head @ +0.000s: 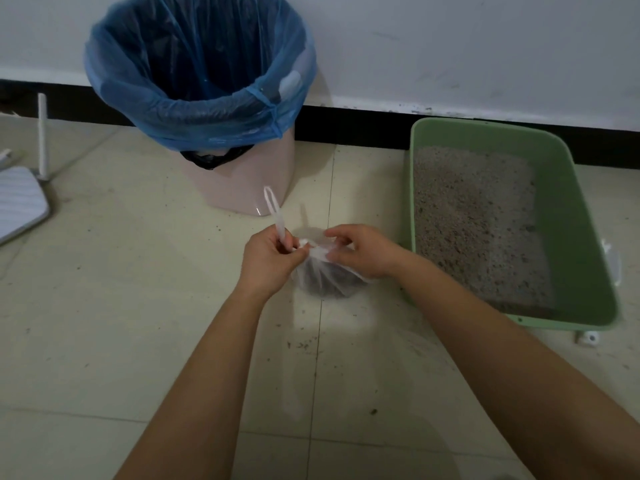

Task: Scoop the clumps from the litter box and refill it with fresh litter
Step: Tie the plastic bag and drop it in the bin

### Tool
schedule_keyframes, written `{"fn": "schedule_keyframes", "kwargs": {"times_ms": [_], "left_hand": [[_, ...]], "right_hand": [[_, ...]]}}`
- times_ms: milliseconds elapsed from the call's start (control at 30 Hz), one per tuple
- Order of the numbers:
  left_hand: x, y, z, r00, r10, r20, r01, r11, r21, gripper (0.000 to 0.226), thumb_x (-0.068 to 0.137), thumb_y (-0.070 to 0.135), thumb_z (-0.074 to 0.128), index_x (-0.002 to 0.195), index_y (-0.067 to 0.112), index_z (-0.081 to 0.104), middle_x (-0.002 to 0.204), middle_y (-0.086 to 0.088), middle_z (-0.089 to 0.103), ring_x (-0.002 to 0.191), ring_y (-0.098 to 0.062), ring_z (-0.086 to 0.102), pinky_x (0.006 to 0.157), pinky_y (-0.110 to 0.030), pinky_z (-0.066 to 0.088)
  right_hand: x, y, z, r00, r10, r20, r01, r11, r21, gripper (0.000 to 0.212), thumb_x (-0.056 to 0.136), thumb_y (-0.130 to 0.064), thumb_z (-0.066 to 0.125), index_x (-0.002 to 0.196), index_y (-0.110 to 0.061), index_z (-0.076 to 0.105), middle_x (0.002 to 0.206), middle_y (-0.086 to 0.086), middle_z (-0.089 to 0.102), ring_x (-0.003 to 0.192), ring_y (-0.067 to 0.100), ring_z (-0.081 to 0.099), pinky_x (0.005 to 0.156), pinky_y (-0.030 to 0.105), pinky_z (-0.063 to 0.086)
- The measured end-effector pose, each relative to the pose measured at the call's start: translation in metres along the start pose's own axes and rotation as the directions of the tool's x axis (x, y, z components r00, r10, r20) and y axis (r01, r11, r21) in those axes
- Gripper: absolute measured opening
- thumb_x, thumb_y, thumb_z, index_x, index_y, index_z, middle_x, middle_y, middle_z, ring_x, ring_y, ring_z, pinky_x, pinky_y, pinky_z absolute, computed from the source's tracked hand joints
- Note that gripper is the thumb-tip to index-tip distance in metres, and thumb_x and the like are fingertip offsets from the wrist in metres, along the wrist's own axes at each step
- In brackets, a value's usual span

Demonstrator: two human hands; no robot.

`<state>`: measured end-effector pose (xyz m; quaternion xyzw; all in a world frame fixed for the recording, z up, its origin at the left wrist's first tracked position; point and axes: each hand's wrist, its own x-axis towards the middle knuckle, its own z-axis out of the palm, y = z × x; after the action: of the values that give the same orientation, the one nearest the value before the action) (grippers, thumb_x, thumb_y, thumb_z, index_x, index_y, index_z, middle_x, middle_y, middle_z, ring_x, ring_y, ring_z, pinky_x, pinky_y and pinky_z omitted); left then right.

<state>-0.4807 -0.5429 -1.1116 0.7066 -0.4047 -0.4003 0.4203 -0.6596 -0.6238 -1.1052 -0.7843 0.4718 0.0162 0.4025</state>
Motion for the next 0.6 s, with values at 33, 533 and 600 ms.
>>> {"fn": "schedule_keyframes", "kwargs": {"times_ms": [33,533,600], "left_hand": [[0.000,-0.002,0.002,0.998,0.020,-0.060,-0.016,0.998,0.068,0.028,0.077,0.008,0.080,0.070,0.015,0.053,0.080,-0.007,0.070,0.077,-0.022,0.069,0.079,-0.035,0.059],[-0.006,-0.007,0.023,0.917,-0.225,-0.329,0.117,0.941,-0.318,0.016,0.087,0.007,0.059,0.089,0.022,0.063,0.081,-0.004,0.066,0.075,-0.020,0.065,0.070,-0.031,0.057],[-0.007,-0.005,0.023,0.936,-0.250,-0.247,0.135,0.905,-0.403,0.019,0.089,0.004,0.056,0.095,0.020,0.066,0.081,-0.005,0.066,0.073,-0.017,0.064,0.068,-0.030,0.054]], "right_hand": [[0.000,0.001,0.005,0.998,-0.010,-0.054,0.009,1.000,-0.009,0.043,0.092,-0.036,0.063,0.134,-0.030,0.056,0.109,-0.012,0.061,0.106,0.012,0.058,0.101,0.035,0.047],[-0.007,-0.005,0.014,0.991,-0.133,-0.031,0.134,0.990,0.037,0.029,0.084,-0.047,0.068,0.111,-0.036,0.069,0.076,-0.007,0.063,0.066,0.009,0.057,0.061,0.023,0.044],[-0.008,-0.009,0.012,0.989,-0.130,-0.068,0.131,0.991,0.013,0.028,0.079,-0.057,0.071,0.097,-0.035,0.069,0.071,-0.012,0.059,0.062,0.003,0.053,0.059,0.022,0.041]]}}
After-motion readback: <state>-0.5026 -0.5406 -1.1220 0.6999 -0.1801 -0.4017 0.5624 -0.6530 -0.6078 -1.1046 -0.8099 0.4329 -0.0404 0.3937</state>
